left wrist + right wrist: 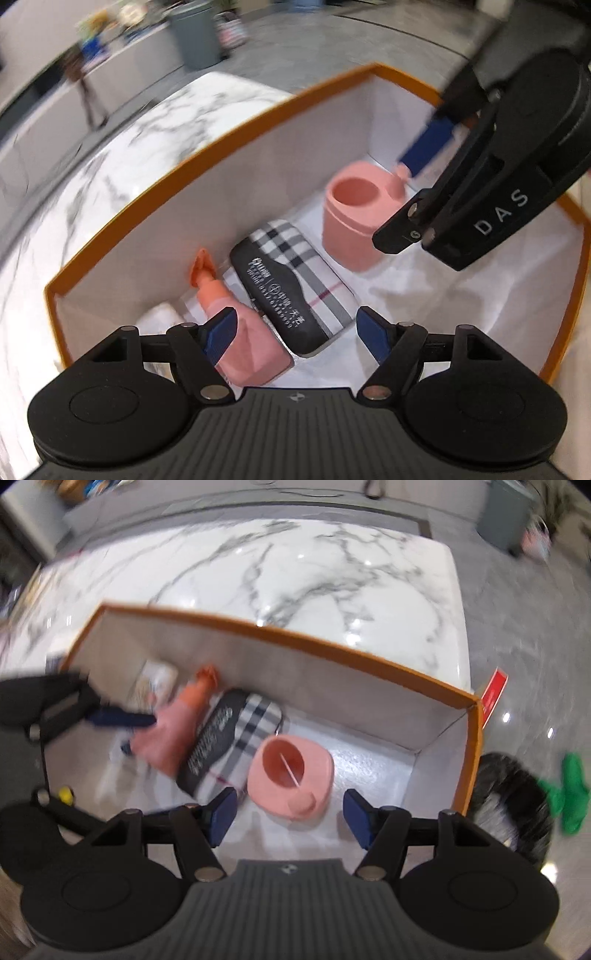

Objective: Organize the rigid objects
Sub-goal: 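Open the left tool to drop the plaid case while the right tool releases the pink bottle in the box, then withdraw both open tools from the orange box back over the table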

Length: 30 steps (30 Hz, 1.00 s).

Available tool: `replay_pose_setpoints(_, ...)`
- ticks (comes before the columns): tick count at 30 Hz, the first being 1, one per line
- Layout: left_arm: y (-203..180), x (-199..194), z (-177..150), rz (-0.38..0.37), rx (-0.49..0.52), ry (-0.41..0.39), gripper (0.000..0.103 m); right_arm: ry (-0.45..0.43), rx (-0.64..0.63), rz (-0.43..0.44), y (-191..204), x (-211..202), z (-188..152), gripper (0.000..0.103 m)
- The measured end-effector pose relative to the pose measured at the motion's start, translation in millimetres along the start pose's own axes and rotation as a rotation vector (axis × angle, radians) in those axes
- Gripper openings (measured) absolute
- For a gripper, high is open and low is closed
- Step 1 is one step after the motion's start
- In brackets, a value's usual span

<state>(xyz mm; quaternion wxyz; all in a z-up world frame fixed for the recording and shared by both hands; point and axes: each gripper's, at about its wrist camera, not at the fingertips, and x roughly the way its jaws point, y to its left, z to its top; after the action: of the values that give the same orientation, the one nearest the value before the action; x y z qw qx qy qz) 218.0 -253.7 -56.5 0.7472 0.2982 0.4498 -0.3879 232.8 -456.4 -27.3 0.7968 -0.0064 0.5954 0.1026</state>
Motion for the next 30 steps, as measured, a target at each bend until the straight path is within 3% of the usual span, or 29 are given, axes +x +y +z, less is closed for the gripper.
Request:
replay_pose_setpoints(2, -4, 6, -1, -0.019, 0.054, 0.011, 0.090, 0.012, -0.071, -0.019, 6, 3, -5, 0.053)
replay_pose_setpoints(4, -11, 10, 0, 0.012, 0.118, 0.008, 0.090, 0.020, -0.141, -0.041, 13, 8, -9, 0.048)
replay_pose_setpoints(9, -22, 23, 3, 0.085, 0.218, 0.023, 0.090, 0.003, -0.242, -0.086, 18, 19, -8, 0.044)
replay_pose_setpoints(12, -26, 29, 5, 0.080, 0.245, 0.023, 0.089, -0.013, -0.260, -0.071, 18, 22, -5, 0.044)
replay_pose_setpoints(22, -17, 26, 5, 0.064, 0.219, 0.026, 0.086, -0.067, -0.256, -0.084, 15, 29, 5, 0.044)
replay_pose_setpoints(27, -12, 21, 5, 0.202, 0.184, 0.022, 0.075, -0.084, -0.233, -0.075, 14, 30, 2, 0.044)
replay_pose_setpoints(30, -3, 17, 5, 0.139, 0.127, 0.004, 0.075, -0.105, -0.218, -0.087, 14, 30, 1, 0.043)
